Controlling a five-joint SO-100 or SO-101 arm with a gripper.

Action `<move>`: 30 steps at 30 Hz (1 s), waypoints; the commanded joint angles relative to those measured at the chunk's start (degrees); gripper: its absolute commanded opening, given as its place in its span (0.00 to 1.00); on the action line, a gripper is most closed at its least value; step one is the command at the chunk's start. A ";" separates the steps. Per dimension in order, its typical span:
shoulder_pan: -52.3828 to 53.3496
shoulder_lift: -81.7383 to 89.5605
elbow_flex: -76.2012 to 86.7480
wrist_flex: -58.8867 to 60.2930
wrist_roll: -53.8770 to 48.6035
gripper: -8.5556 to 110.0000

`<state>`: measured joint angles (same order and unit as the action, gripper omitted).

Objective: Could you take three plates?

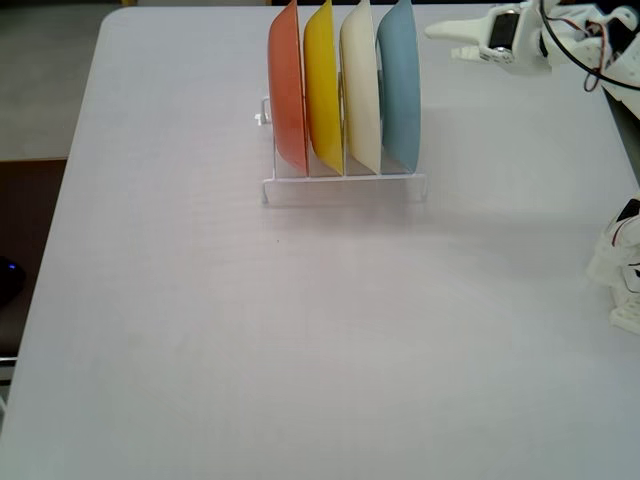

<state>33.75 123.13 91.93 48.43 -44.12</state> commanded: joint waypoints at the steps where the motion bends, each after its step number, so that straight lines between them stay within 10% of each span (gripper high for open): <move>1: 0.97 -3.87 -7.21 0.00 -2.02 0.36; 30: 0.88 -24.08 -41.13 12.66 4.13 0.07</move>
<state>34.63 95.80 60.29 57.30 -41.22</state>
